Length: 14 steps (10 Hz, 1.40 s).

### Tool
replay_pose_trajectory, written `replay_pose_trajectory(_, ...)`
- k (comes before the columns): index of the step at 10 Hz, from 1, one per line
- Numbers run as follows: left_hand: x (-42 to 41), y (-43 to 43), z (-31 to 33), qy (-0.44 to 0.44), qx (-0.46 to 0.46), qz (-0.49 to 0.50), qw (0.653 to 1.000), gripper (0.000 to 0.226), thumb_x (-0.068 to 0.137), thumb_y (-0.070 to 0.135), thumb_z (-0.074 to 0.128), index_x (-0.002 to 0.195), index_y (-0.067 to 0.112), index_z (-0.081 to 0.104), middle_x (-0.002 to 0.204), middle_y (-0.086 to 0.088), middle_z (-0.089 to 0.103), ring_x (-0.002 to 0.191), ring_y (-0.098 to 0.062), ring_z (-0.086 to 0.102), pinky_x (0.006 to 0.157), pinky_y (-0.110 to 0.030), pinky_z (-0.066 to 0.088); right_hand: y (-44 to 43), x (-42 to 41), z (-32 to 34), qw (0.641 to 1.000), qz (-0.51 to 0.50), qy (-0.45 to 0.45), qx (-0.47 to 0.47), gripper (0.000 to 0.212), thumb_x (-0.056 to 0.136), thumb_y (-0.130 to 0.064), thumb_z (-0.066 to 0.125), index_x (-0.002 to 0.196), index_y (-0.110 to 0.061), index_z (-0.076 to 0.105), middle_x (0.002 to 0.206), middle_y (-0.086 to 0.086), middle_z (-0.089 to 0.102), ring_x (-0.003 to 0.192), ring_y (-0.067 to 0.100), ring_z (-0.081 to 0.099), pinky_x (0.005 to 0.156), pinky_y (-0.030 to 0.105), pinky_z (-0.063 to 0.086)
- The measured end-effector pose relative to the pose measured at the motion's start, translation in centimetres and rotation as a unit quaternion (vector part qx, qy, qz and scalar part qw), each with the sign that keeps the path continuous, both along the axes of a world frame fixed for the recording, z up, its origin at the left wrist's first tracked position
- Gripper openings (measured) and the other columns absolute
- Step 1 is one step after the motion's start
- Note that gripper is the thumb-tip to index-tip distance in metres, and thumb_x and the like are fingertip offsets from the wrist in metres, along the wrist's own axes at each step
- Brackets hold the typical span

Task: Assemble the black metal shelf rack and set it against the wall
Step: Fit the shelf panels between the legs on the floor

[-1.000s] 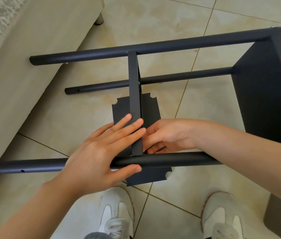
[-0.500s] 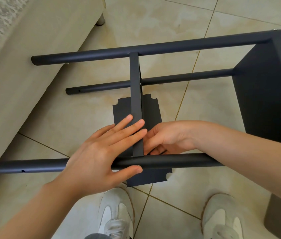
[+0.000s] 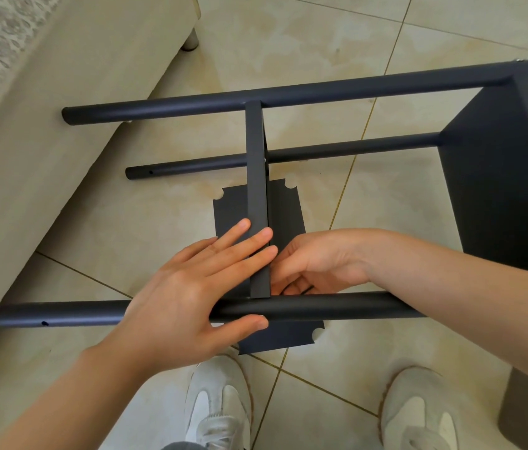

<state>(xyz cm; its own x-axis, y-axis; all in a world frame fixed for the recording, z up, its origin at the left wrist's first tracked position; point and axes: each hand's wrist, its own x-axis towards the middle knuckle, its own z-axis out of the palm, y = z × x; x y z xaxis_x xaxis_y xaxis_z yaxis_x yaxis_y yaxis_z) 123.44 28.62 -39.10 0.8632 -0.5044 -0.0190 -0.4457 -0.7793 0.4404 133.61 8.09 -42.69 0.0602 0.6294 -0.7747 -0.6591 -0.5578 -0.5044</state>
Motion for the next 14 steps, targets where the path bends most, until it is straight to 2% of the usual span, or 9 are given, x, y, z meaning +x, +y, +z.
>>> replay_pose_trajectory(3,0.09,-0.01,-0.08,-0.001,0.001,-0.002,1.0,0.072,0.09,0.059,0.057,0.153,0.027,0.04,0.163,0.013,0.029,0.153,-0.011,0.019,0.115,-0.044,0.035,-0.09,-0.02,-0.25,1.0,0.007,0.0,0.001,0.011,0.091,-0.01,0.064,0.095,-0.011,0.073,0.091,0.007,0.074,0.081,0.017,0.071,0.083,0.032,0.055)
replay_pose_trajectory(7,0.05,0.0,-0.05,-0.001,0.003,-0.003,1.0,0.071,0.09,0.058,0.057,0.152,0.026,0.041,0.163,0.013,0.029,0.153,-0.011,0.018,0.116,-0.042,0.032,0.15,-0.18,-0.22,1.0,0.019,0.001,-0.009,0.01,0.09,-0.013,0.063,0.094,-0.01,0.072,0.09,0.008,0.074,0.08,0.018,0.07,0.081,0.031,0.055)
replay_pose_trajectory(8,0.07,-0.05,0.0,-0.001,-0.001,-0.002,1.0,0.071,0.09,0.058,0.057,0.152,0.026,0.042,0.163,0.012,0.03,0.153,-0.011,0.019,0.116,-0.043,0.034,-0.16,0.02,-0.11,1.0,0.006,0.016,-0.001,0.01,0.09,-0.011,0.063,0.088,-0.012,0.073,0.085,0.007,0.073,0.075,0.016,0.069,0.079,0.03,0.054)
replay_pose_trajectory(10,0.06,-0.04,0.03,0.001,0.0,-0.002,1.0,0.071,0.09,0.058,0.057,0.152,0.026,0.042,0.162,0.012,0.03,0.153,-0.011,0.019,0.116,-0.042,0.033,0.05,-0.09,-0.07,1.0,0.022,0.006,-0.008,0.013,0.091,-0.012,0.063,0.085,-0.014,0.074,0.088,0.007,0.074,0.078,0.017,0.07,0.085,0.034,0.053)
replay_pose_trajectory(11,0.01,-0.03,-0.02,0.002,0.002,-0.002,1.0,0.071,0.09,0.058,0.057,0.152,0.027,0.042,0.162,0.012,0.03,0.153,-0.011,0.019,0.116,-0.042,0.032,0.2,-0.17,-0.09,1.0,0.013,0.009,-0.003,0.022,0.09,-0.008,0.061,0.077,-0.017,0.077,0.088,0.007,0.074,0.077,0.018,0.071,0.086,0.036,0.053)
replay_pose_trajectory(13,0.09,-0.04,-0.02,-0.002,-0.003,-0.004,1.0,0.071,0.09,0.058,0.057,0.152,0.027,0.042,0.163,0.012,0.03,0.153,-0.011,0.019,0.116,-0.043,0.034,-0.16,0.15,-0.07,1.0,0.01,0.017,-0.004,0.011,0.09,-0.012,0.064,0.096,-0.011,0.073,0.097,0.01,0.073,0.087,0.021,0.07,0.092,0.036,0.052)
replay_pose_trajectory(14,0.04,0.0,-0.04,-0.001,-0.004,-0.004,1.0,0.071,0.09,0.058,0.057,0.152,0.027,0.041,0.163,0.013,0.03,0.153,-0.011,0.019,0.115,-0.044,0.036,0.12,-0.08,-0.24,0.999,0.025,0.013,-0.019,0.011,0.09,-0.014,0.065,0.098,-0.011,0.072,0.094,0.009,0.073,0.087,0.022,0.068,0.095,0.039,0.05)
